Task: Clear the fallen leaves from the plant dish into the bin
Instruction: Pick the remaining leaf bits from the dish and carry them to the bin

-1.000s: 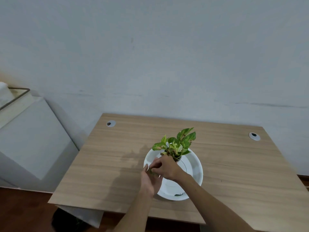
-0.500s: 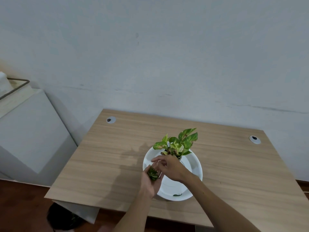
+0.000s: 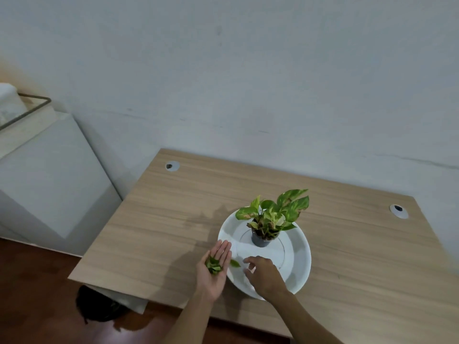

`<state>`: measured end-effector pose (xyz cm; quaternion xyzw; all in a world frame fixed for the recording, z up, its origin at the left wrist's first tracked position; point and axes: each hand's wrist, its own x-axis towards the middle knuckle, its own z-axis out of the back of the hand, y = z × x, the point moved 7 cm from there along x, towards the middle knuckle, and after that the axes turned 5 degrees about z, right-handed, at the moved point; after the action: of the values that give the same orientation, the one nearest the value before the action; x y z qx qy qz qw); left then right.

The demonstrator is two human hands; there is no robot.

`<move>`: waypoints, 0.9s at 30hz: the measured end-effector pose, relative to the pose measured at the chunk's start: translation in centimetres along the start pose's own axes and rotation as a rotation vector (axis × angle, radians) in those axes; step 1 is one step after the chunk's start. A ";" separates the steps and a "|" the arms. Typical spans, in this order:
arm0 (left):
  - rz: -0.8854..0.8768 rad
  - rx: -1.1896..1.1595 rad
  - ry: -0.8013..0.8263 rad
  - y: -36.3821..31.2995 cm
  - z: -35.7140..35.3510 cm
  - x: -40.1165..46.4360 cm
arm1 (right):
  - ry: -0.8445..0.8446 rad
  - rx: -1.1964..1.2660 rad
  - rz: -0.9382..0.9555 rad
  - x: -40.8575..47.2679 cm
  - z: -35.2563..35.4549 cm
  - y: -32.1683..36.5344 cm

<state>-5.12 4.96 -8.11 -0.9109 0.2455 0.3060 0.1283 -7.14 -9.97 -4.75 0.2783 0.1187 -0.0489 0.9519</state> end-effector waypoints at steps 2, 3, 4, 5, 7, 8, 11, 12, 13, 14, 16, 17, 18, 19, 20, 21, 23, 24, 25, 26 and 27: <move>-0.011 -0.013 0.002 -0.2 0.5 0.1 | 0.016 -0.067 0.025 0.5 -1.1 0.3; -0.015 -0.019 0.004 -0.3 0.7 0.2 | 0.023 -0.087 0.029 0.8 -1.5 0.4; -0.018 -0.025 0.006 -0.4 0.9 0.3 | 0.023 -0.105 0.035 1.2 -1.8 0.5; -0.019 -0.024 0.009 -0.5 1.1 0.5 | 0.015 -0.124 0.044 1.5 -2.0 0.7; -0.010 -0.006 0.017 -0.7 1.4 0.7 | -0.018 -0.182 0.073 2.2 -2.3 1.1; -0.003 0.001 0.018 -0.7 1.4 0.8 | -0.044 -0.221 0.091 2.4 -2.3 1.3; 0.003 0.011 0.014 -0.9 1.2 0.9 | -0.123 -0.300 0.120 2.5 -2.7 1.6; 0.004 0.009 0.013 -1.0 1.1 0.9 | -0.139 -0.311 0.118 2.5 -2.8 1.7; 0.004 0.006 0.012 -1.1 1.0 0.9 | -0.141 -0.315 0.111 2.5 -2.9 1.7; 0.004 0.006 0.013 -1.1 0.9 0.9 | -0.135 -0.309 0.097 2.5 -3.1 1.6; 0.002 0.013 0.016 -1.1 0.6 1.0 | -0.116 -0.260 0.057 2.7 -3.3 1.4; 0.003 0.020 0.015 -1.1 0.6 1.1 | -0.106 -0.235 0.035 2.7 -3.2 1.3; 0.005 0.025 0.015 -1.1 0.5 1.1 | -0.098 -0.212 0.017 2.7 -3.1 1.3; 0.007 0.025 0.013 -1.0 0.4 1.2 | -0.100 -0.179 -0.004 2.6 -2.9 1.2; 0.009 0.024 0.009 -1.0 0.4 1.2 | -0.112 -0.123 -0.029 2.4 -2.5 1.1; 0.009 0.026 0.003 -1.0 0.4 1.2 | -0.131 -0.053 -0.050 2.2 -1.9 1.1; -0.005 0.042 -0.014 -1.2 0.5 1.0 | -0.172 0.086 -0.053 1.9 -0.8 1.2; -0.019 0.053 -0.023 -1.3 0.4 0.9 | -0.185 0.139 -0.030 1.8 -0.3 1.5; -0.033 0.068 -0.034 -1.3 0.4 0.8 | -0.189 0.179 0.002 1.8 0.2 1.9; -0.044 0.084 -0.044 -1.4 0.3 0.7 | -0.183 0.205 0.040 1.8 0.6 2.4; -0.054 0.100 -0.054 -1.4 0.2 0.6 | -0.172 0.216 0.077 1.9 1.0 3.0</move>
<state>-4.04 6.01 -8.52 -0.9010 0.2324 0.3143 0.1884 -4.65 -8.08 -2.85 0.3781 0.0198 -0.0483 0.9243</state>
